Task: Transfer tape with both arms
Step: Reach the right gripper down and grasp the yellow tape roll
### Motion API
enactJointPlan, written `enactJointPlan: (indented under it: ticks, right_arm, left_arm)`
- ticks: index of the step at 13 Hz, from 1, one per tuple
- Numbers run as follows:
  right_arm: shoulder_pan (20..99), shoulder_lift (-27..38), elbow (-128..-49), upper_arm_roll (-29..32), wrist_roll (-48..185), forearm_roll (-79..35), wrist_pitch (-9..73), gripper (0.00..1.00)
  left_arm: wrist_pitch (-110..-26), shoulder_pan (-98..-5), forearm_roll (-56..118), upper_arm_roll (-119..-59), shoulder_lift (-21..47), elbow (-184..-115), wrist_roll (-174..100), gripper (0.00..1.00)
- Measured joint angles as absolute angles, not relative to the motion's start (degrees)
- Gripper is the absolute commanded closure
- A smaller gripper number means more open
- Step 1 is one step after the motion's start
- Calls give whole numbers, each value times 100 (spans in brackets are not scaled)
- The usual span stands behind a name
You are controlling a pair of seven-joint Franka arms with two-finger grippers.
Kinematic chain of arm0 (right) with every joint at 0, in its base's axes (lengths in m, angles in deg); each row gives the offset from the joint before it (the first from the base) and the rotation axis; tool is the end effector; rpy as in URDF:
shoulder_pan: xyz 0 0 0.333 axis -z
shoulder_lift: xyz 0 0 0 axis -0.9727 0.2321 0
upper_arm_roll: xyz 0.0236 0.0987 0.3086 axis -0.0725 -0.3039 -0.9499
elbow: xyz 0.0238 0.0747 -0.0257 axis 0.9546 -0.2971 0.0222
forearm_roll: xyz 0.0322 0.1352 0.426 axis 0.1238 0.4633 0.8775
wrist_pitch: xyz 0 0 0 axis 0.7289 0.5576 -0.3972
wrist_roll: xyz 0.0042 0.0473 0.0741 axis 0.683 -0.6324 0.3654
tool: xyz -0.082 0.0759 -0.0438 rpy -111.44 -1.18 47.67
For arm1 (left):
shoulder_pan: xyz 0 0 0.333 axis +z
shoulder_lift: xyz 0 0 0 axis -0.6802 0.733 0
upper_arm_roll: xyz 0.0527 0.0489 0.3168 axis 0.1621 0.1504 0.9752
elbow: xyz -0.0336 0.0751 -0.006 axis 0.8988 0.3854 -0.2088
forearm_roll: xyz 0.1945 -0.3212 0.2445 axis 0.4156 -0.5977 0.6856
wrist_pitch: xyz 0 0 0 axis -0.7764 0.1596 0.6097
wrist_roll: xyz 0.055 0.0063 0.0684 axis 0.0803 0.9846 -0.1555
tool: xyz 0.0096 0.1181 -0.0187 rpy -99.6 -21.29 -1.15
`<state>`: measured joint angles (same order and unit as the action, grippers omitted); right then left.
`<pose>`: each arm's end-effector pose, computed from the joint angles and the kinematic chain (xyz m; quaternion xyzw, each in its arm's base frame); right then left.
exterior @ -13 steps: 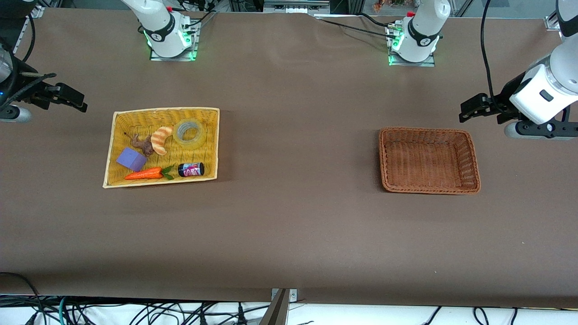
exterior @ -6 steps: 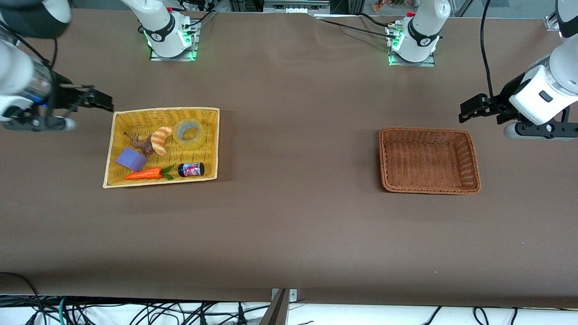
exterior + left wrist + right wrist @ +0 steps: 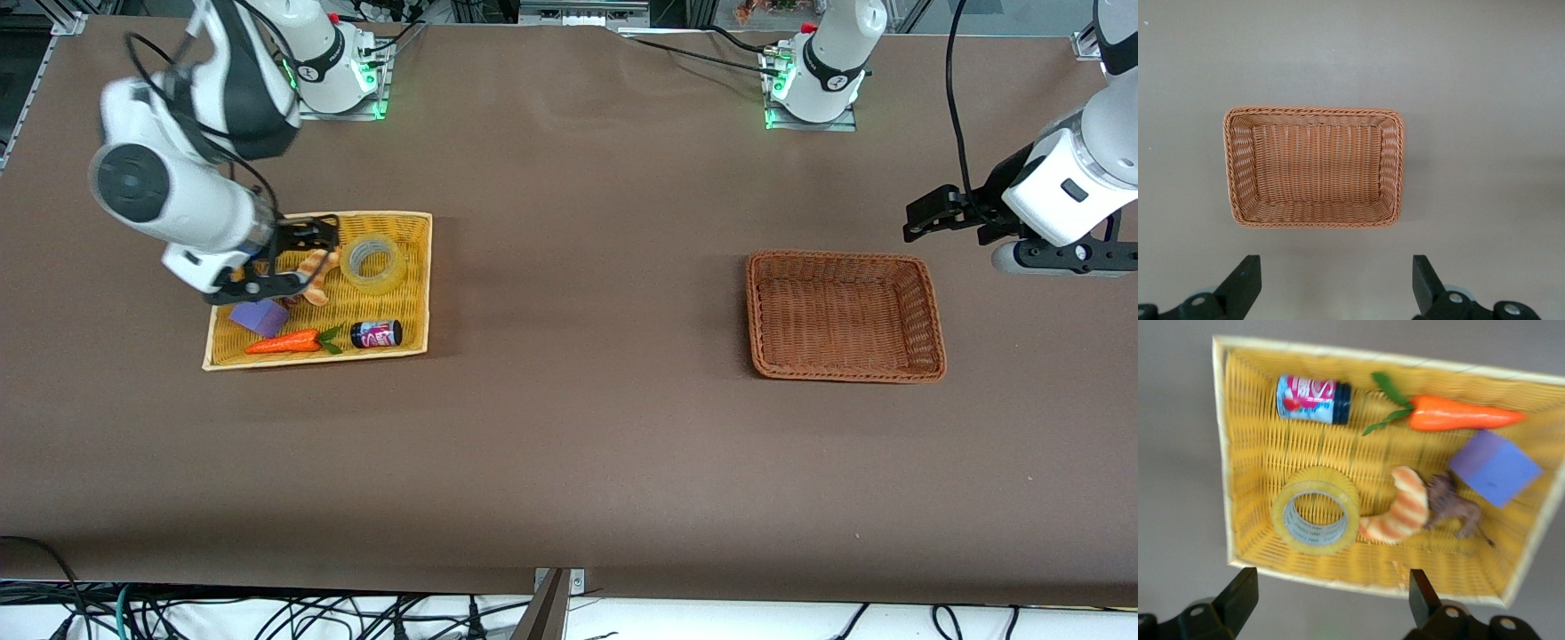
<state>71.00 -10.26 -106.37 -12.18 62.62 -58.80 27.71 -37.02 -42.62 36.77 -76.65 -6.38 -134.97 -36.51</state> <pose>0.5763 0.1395 0.3234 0.9867 0.1124 -0.1171 0.0068 0.6321 -0.0664 0.5888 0.9980 0.0043 -0.0556 0.0301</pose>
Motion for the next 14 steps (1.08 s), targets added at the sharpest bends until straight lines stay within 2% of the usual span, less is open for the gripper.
enactJointPlan:
  ticks: [3, 6, 7, 8, 10, 11, 14]
  right_arm:
    - [7101, -851, -12062, -1240, 6766, -5891, 4913, 0]
    - [7107, -502, -12454, -1238, 7769, -5897, 5756, 1]
    - [7109, -406, -12452, -1237, 7951, -5897, 5836, 15]
    - [7108, -321, -12452, -1237, 8056, -5897, 5889, 35]
    - [7108, -214, -12450, -1237, 8177, -5901, 5935, 93]
    - [7108, -189, -12450, -1237, 8197, -5902, 5936, 100]
    - [7113, -177, -12368, -1231, 8201, -5914, 5840, 100]
  left_arm:
    - [-3702, -4262, 3677, -7665, -616, -13498, -3651, 0]
    - [-3702, -4262, 3677, -7664, -554, -13498, -3651, 0]
    - [-3702, -4262, 3677, -7664, -544, -13498, -3651, 0]
    - [-3702, -4262, 3677, -7663, -541, -13498, -3651, 0]
    - [-3702, -4262, 3677, -7664, -541, -13498, -3651, 0]
    - [-3702, -4262, 3677, -7663, -541, -13498, -3651, 0]
    - [-3702, -4262, 3679, -7662, -536, -13498, -3651, 0]
